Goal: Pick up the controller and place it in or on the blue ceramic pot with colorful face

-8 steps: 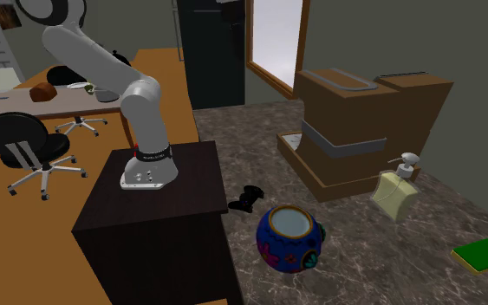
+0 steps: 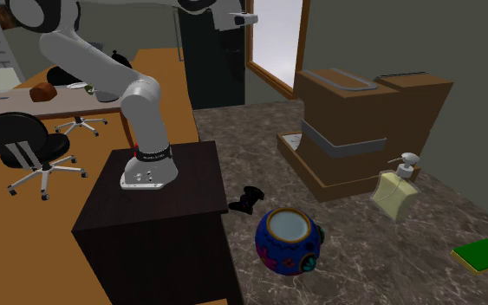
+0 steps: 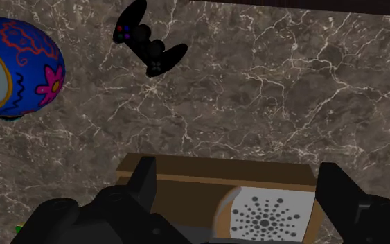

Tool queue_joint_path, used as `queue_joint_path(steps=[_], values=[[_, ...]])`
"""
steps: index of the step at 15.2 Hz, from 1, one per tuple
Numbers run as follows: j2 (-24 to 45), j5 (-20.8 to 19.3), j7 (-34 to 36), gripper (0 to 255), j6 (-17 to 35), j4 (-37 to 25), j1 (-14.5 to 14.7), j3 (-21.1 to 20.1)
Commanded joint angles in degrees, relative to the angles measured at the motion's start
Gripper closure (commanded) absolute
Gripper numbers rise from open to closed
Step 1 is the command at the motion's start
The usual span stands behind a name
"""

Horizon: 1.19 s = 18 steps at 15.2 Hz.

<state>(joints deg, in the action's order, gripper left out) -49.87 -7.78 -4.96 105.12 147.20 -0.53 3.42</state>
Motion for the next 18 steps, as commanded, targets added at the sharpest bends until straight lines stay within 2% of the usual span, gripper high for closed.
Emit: queue_joint_path(steps=[1, 6, 10, 14, 18], values=[[-0.9, -1.7, -3.0, 0, 3.4, 4.2, -0.2, 1.9], [-1.1, -6.5, -10.0, 0, 12.2, 12.7, -1.2, 6.7], [1.5, -11.1, -15.8, 0, 20.6, 18.0, -2.9, 11.3], [7.4, -16.5, -21.5, 0, 30.6, 21.7, -5.1, 16.3], [17.0, -21.9, -26.9, 0, 42.4, 23.2, -7.0, 21.5]])
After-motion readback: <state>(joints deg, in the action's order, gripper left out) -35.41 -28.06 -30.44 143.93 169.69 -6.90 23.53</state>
